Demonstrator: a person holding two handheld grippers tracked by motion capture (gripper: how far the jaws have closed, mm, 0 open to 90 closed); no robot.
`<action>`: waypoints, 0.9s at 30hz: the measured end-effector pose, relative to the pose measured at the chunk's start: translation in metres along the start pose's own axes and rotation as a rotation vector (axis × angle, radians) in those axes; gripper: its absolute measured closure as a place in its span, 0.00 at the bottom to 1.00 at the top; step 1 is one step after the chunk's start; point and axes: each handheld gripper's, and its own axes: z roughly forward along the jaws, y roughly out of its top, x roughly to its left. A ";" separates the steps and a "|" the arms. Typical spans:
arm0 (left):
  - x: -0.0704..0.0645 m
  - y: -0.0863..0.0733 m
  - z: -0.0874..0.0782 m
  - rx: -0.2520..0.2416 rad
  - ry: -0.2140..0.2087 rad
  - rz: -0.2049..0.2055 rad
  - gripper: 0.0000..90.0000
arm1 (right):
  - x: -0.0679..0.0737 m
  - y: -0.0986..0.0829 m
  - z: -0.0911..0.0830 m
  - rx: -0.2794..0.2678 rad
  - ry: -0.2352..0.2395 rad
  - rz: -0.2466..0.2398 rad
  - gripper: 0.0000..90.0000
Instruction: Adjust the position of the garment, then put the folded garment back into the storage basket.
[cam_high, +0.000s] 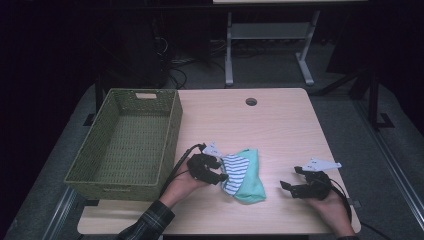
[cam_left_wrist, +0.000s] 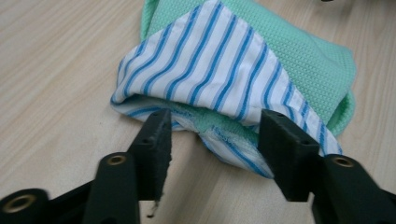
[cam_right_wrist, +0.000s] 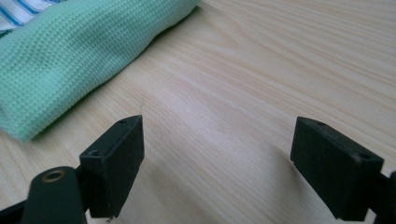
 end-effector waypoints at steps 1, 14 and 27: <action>-0.001 0.001 -0.001 -0.008 0.011 0.013 0.45 | -0.001 -0.001 -0.001 0.002 -0.008 0.000 0.18; -0.013 0.018 0.004 0.046 0.011 0.111 0.19 | -0.001 -0.006 -0.005 0.054 -0.052 -0.022 0.14; -0.015 0.039 0.018 0.100 -0.005 0.197 0.19 | -0.001 -0.006 -0.004 0.057 -0.059 -0.017 0.12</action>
